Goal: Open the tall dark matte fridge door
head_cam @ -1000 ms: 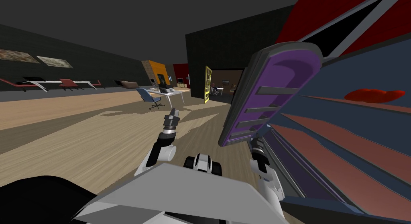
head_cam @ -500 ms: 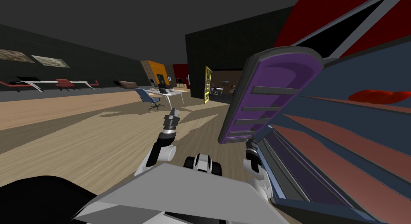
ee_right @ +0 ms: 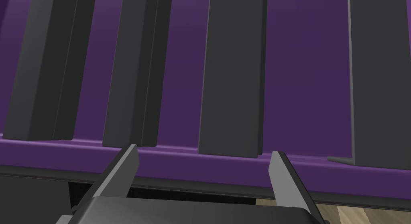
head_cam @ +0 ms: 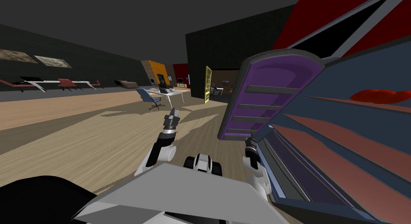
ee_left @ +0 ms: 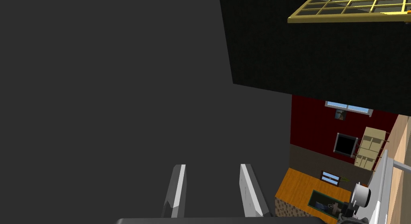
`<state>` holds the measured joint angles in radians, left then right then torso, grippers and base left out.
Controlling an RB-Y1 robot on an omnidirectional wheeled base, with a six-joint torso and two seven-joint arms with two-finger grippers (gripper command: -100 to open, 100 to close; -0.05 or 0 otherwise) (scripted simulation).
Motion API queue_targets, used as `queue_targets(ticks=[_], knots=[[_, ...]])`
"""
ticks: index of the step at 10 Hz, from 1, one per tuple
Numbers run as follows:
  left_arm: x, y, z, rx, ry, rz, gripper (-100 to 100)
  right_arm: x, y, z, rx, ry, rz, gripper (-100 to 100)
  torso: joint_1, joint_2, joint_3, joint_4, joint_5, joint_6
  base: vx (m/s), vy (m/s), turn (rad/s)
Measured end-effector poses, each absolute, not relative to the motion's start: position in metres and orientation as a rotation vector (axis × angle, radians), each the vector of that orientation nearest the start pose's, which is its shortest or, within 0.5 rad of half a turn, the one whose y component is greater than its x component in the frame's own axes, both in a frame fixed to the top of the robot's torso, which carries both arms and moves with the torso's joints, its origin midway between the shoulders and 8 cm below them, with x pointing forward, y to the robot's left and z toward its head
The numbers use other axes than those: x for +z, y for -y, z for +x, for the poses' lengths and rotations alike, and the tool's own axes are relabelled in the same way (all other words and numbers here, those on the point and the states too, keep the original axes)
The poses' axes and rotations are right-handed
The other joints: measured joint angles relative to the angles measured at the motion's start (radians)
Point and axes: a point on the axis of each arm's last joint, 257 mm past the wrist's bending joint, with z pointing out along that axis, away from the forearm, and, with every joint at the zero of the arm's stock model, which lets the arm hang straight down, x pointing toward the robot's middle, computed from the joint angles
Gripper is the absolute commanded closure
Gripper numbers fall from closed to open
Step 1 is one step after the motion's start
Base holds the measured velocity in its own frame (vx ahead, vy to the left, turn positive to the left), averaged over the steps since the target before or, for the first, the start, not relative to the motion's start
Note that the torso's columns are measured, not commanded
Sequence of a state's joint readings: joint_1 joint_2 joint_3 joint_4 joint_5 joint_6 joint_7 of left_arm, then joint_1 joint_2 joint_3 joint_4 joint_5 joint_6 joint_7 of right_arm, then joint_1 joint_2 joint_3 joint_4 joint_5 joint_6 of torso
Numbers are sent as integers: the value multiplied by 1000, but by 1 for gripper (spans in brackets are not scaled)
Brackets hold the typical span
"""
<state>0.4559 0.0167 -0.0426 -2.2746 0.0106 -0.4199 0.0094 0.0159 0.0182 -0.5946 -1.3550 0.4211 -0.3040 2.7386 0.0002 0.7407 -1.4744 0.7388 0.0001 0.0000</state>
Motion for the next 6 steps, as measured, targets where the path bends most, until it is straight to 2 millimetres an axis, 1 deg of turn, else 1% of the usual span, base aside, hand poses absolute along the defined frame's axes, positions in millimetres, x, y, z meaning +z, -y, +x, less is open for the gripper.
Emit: queue_targets(ticks=[6], knots=[[21,-261,363,-1366,-652,-698,0,-243,498,479,-1583,-1522,-914,-100,-1,-3,-2,-1,0,0,-55,16,14]])
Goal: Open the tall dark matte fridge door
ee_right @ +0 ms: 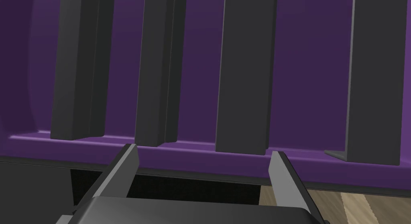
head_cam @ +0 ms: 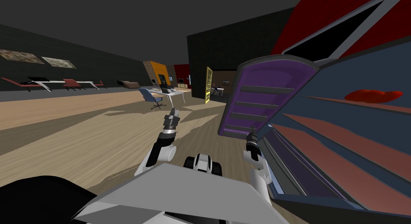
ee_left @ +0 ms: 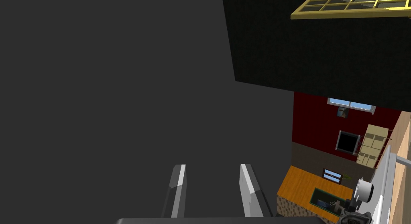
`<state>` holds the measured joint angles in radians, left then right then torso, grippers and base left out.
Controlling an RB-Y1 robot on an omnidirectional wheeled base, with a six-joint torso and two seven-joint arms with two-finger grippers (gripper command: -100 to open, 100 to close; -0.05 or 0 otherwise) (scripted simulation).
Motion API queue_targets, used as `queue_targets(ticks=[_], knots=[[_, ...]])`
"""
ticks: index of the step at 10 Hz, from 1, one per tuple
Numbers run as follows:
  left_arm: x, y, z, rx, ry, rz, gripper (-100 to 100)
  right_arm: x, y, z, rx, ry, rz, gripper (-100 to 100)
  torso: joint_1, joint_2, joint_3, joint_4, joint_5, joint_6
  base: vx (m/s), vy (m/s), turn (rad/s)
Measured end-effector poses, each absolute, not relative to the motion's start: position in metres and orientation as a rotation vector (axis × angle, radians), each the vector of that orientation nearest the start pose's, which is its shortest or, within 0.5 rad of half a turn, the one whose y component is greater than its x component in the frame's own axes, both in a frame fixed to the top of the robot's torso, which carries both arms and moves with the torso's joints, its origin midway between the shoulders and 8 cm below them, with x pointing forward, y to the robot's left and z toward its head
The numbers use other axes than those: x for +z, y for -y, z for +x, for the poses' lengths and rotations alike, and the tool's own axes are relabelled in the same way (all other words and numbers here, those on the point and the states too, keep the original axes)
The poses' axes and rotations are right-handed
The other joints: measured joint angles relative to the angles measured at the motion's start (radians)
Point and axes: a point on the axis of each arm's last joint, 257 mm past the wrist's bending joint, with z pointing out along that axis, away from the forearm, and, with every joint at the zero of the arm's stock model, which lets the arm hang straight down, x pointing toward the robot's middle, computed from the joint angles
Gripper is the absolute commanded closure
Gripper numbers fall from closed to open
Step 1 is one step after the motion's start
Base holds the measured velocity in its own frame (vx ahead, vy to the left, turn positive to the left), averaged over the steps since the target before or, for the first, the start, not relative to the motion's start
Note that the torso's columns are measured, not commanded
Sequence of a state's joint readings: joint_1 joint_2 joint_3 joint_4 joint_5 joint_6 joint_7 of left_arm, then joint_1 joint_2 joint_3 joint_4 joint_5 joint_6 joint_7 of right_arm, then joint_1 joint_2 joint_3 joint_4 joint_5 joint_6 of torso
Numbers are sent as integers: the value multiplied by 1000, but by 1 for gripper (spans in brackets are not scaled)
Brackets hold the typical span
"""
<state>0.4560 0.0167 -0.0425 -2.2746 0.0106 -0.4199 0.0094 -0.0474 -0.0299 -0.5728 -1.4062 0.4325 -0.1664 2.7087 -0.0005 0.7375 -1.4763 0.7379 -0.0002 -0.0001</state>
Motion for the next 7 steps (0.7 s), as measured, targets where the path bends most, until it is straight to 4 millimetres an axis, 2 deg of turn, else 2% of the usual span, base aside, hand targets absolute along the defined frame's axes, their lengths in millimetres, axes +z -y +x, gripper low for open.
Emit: queue_targets(ticks=[1,2,7], knots=[[21,-261,363,-1366,-652,-698,0,-236,501,483,-1586,-1523,-913,-100,0,1,0,0,0,0,-24,4,2],[21,-261,363,-1366,-652,-698,0,-236,501,483,-1585,-1526,-913,0,0,-1,0,0,0,0,0,0,0],[21,-261,363,-1366,-652,-698,0,-236,501,483,-1585,-1526,-913,0,1,1,0,0,0,0,0,0,0]])
